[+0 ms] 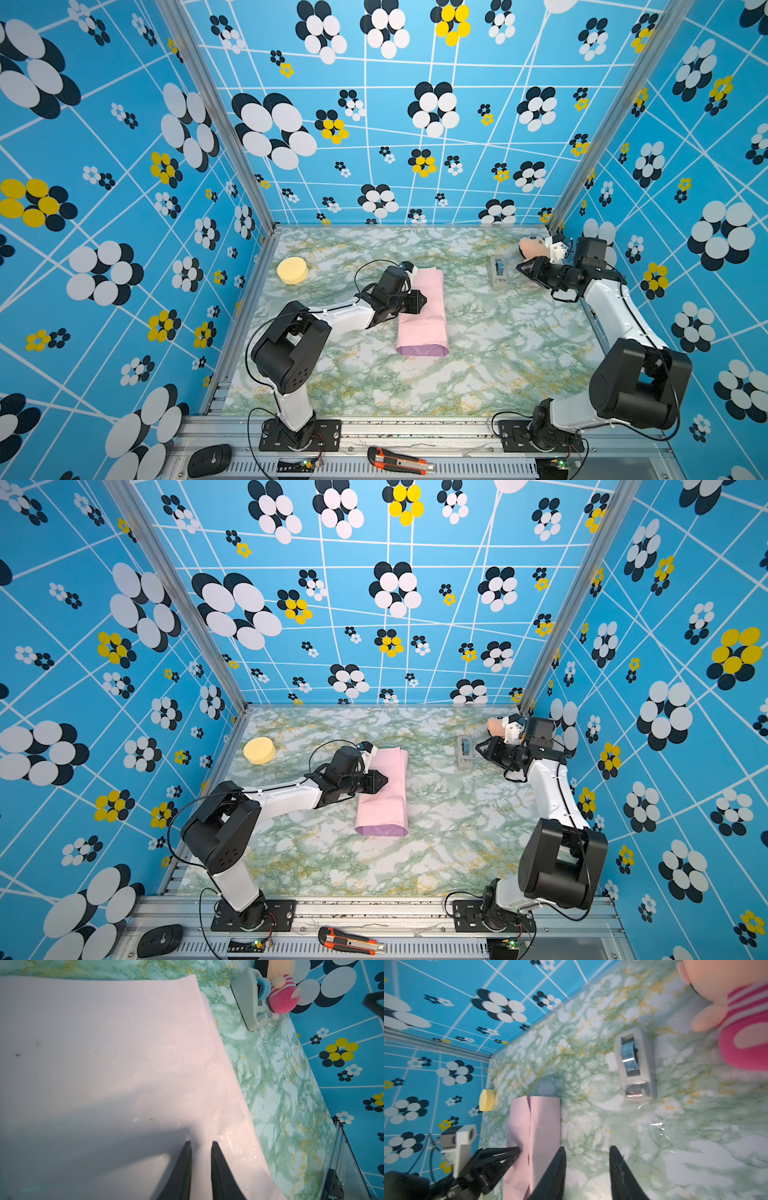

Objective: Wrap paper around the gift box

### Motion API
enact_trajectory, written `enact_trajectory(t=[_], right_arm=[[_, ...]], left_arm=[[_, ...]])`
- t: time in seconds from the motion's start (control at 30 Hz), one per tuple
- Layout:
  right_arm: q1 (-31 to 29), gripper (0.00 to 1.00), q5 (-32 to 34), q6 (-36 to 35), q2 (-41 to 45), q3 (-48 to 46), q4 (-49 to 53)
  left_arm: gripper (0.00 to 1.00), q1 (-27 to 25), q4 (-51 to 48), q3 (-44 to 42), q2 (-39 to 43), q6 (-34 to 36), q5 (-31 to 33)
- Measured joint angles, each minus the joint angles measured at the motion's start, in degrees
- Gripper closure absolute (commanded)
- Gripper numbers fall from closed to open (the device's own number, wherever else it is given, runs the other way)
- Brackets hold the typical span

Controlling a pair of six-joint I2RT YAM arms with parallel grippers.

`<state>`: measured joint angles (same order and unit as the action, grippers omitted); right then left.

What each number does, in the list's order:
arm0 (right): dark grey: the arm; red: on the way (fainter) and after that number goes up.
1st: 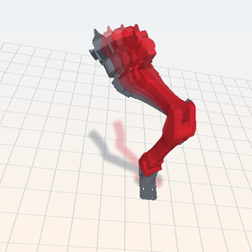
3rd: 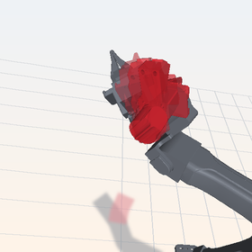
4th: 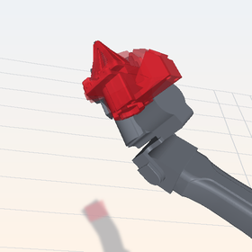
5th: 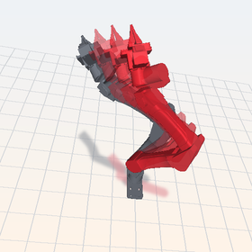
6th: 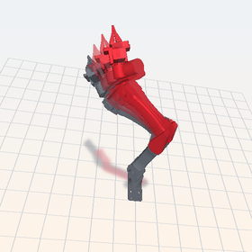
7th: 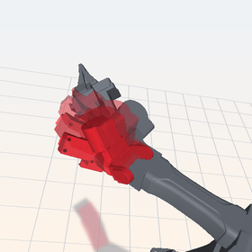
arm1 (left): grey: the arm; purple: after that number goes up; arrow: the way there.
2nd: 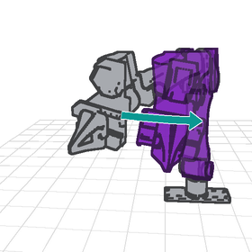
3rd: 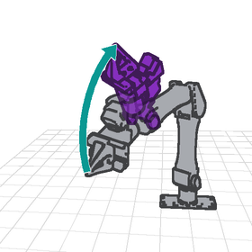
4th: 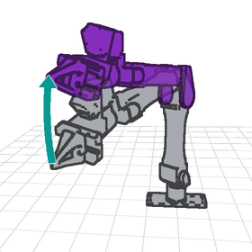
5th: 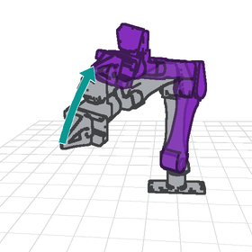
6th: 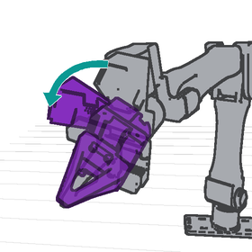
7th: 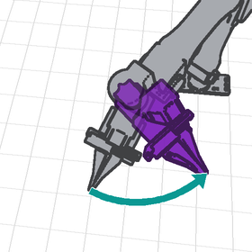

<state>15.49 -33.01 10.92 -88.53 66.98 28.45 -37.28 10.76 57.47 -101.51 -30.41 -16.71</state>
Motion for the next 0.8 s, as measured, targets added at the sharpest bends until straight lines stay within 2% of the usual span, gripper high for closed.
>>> enact_trajectory(t=[0.17,0.33,0.6,0.8], right_arm=[[-1.6,0.56,5.7,-4.9,-11.8,2.9,3.1],[-4.0,0.52,7.9,-8.4,-18.1,5.0,2.6],[-5.0,0.47,10.9,-12.6,-21.0,6.4,1.9],[-5.0,0.46,9.8,-14.9,-23.0,8.0,0.7]], left_arm=[[0.79,0.0,0.0,0.0,0.0,0.0,0.0],[0.79,-0.2,0.0,0.0,0.0,0.0,0.2],[0.79,-0.2,-0.1,0.0,0.0,0.0,0.3],[0.79,-0.2,-0.1,0.0,0.0,0.0,0.3]])
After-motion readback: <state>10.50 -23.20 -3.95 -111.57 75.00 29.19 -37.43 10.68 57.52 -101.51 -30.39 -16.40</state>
